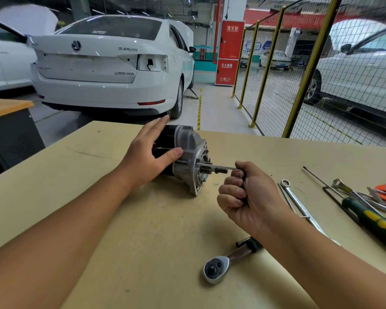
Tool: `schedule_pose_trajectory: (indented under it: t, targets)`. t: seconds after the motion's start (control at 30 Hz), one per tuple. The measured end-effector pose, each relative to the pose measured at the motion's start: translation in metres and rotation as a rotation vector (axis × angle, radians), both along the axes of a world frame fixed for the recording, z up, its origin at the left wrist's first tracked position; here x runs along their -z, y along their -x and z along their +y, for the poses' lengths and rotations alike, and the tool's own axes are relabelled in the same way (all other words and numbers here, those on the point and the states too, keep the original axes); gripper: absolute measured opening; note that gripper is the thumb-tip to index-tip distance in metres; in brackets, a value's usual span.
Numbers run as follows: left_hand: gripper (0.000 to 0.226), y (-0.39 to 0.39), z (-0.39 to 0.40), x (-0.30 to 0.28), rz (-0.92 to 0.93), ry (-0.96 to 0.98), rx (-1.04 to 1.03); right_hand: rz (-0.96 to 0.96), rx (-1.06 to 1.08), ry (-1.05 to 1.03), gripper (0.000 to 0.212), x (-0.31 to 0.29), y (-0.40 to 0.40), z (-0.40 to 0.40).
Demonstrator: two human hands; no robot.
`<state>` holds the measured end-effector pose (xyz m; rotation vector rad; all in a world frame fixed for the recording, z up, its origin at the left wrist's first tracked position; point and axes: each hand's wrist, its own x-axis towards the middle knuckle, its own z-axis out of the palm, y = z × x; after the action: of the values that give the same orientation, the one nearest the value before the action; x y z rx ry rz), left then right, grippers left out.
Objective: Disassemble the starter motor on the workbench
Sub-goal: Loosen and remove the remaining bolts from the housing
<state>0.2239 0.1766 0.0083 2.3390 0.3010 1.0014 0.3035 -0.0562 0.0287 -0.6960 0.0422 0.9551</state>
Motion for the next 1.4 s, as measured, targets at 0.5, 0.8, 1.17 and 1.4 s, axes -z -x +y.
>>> schedule_pose_trajectory:
  t: [0.5,0.8,1.17,1.4]
  targets:
    - [0.063,-0.004,0.007,0.000,-0.016,0.003,0.021,-0.049,0.033,0.023,0.041,0.000,-0.004,0.002]
    - [0.061,-0.008,0.015,0.000,0.003,-0.034,0.034,-0.056,0.043,0.020,0.043,0.001,-0.007,0.004]
    - [0.059,-0.010,0.017,0.001,0.003,-0.020,0.053,-0.079,0.073,0.072,0.042,0.001,-0.009,0.005]
    - [0.058,-0.017,0.013,0.004,-0.011,0.007,0.021,-0.272,0.156,0.335,0.040,-0.002,-0.011,0.009]
